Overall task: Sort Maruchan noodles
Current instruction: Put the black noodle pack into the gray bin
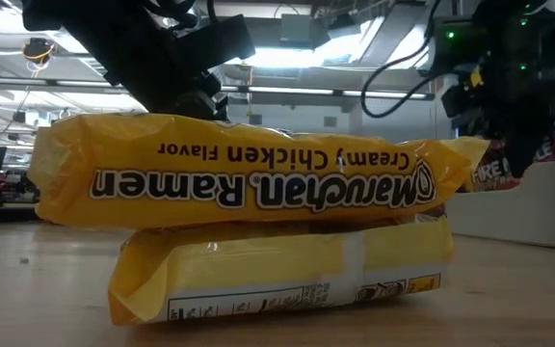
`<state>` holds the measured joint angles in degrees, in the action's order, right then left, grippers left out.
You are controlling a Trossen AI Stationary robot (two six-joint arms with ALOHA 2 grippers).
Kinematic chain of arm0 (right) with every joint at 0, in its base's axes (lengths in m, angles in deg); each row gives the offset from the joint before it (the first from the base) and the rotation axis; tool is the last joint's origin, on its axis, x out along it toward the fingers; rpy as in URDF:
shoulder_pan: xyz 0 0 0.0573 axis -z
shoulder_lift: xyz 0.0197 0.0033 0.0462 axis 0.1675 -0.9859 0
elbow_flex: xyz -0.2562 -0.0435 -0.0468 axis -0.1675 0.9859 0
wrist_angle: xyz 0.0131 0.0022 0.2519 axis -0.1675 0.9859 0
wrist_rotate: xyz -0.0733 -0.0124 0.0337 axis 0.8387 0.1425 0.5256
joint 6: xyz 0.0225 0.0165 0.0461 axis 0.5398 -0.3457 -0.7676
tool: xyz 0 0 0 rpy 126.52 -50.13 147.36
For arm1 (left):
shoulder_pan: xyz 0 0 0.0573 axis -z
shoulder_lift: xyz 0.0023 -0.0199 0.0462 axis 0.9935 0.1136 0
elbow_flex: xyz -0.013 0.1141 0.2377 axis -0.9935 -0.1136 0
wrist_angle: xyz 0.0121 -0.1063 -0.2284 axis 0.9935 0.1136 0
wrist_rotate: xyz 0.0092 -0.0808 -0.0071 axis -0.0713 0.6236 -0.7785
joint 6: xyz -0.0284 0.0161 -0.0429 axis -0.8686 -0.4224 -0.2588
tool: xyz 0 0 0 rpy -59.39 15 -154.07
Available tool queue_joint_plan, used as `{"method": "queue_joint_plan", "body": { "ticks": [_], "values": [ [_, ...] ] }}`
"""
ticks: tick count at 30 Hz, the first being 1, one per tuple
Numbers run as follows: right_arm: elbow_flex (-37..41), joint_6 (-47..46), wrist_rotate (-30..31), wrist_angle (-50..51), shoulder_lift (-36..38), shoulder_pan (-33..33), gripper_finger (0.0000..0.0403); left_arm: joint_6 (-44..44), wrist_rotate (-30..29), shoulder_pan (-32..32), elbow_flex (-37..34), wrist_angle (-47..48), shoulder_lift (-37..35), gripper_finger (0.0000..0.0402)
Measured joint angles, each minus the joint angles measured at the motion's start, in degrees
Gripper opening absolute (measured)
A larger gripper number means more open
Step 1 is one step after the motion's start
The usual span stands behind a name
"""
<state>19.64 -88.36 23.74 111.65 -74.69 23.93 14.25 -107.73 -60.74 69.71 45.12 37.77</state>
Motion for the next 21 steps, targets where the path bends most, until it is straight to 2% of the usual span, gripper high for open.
{"method": "queue_joint_plan", "body": {
  "ticks": [9,14,21],
  "values": [
    [0.0,0.4,2.0,-2.5,-6.8,0.0,0.0114,0.0,0.0,0.0,0.0,0.0,0.0,0.0215],
    [0.0,0.4,3.9,-2.4,-9.9,0.0,0.0169,0.0,1.4,0.2,0.0,0.0,0.0,0.0215],
    [-2.4,0.0,4.0,2.0,-10.0,0.0,0.0252,0.0,1.7,0.2,0.0,0.0,0.0,0.0215]
  ]
}}
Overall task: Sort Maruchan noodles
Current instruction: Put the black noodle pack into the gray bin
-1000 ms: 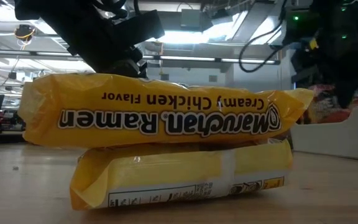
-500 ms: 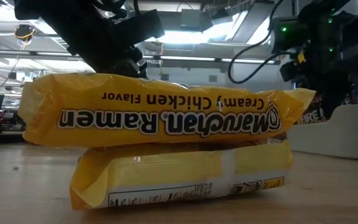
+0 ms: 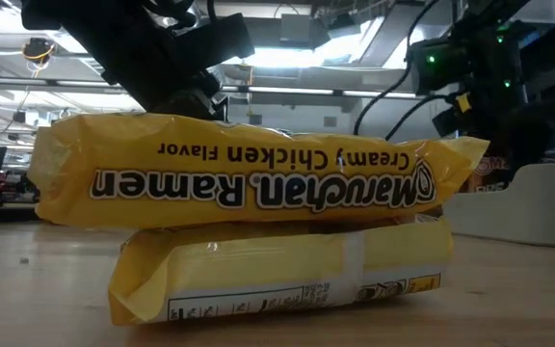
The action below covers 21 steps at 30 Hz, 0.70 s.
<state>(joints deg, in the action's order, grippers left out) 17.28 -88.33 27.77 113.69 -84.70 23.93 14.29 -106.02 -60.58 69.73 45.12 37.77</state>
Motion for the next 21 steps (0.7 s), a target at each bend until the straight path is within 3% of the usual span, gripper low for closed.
{"method": "queue_joint_plan", "body": {
  "ticks": [6,15,21],
  "values": [
    [-5.0,-0.6,5.9,4.4,0.0,0.0,0.0264,0.4,0.0,0.0,0.0,0.0,0.0,0.0215],
    [-5.3,0.2,14.8,4.9,0.0,0.0,0.0235,0.4,0.0,0.0,0.0,0.0,0.0,0.0215],
    [-5.3,0.3,14.6,5.2,0.0,-0.1,0.0214,0.4,0.0,0.0,0.0,0.0,0.0,0.0215]
  ]
}}
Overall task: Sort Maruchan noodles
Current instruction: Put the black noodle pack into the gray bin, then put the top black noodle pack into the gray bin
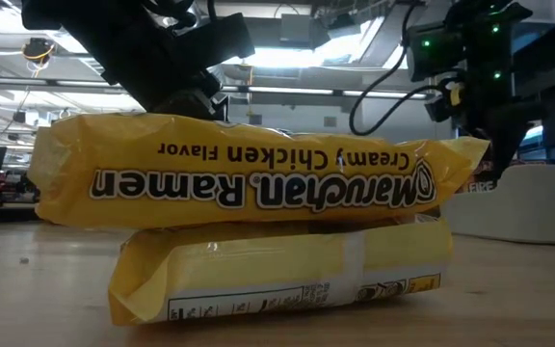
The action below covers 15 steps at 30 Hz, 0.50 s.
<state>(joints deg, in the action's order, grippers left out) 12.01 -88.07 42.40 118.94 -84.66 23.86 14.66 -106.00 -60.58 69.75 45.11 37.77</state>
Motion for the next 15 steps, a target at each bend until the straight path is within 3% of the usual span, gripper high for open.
{"method": "queue_joint_plan", "body": {
  "ticks": [10,15],
  "values": [
    [-8.0,-4.5,-8.2,2.8,0.1,0.0,0.0198,0.0,1.7,-0.7,0.0,-1.7,0.0,0.0215],
    [-7.0,-5.9,-12.0,-12.8,0.2,-3.9,0.0198,0.1,3.1,-1.5,1.3,2.1,-1.9,0.0215]
  ]
}}
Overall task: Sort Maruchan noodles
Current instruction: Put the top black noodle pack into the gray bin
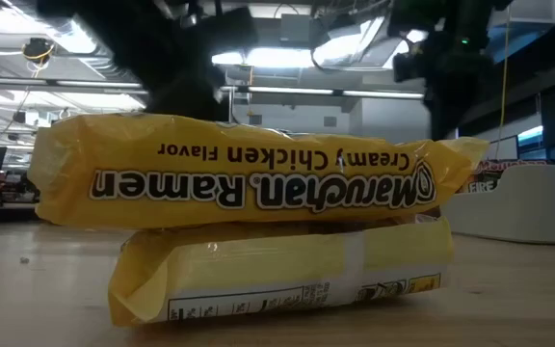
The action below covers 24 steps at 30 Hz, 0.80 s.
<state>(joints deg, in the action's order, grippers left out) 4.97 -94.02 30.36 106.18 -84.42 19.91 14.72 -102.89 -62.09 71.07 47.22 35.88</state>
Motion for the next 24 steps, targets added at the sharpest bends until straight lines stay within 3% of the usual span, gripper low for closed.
{"method": "queue_joint_plan", "body": {
  "ticks": [6,12,16,24],
  "values": [
    [8.3,0.7,0.1,-31.9,0.0,-6.6,0.0198,-1.7,-0.8,-2.2,2.5,14.9,-10.0,0.0215],
    [17.5,1.6,-0.4,-59.9,-0.3,-10.1,0.0198,-13.6,-1.2,-10.1,1.7,31.6,-20.7,0.0215],
    [20.5,1.6,-0.4,-68.4,-1.4,-10.3,0.0198,-23.0,0.9,-17.4,-2.3,33.1,-24.3,0.0215],
    [20.9,1.4,-0.4,-70.5,-7.0,-10.3,0.0198,-36.5,10.5,-31.6,-9.1,31.2,-23.0,0.0215]
  ]
}}
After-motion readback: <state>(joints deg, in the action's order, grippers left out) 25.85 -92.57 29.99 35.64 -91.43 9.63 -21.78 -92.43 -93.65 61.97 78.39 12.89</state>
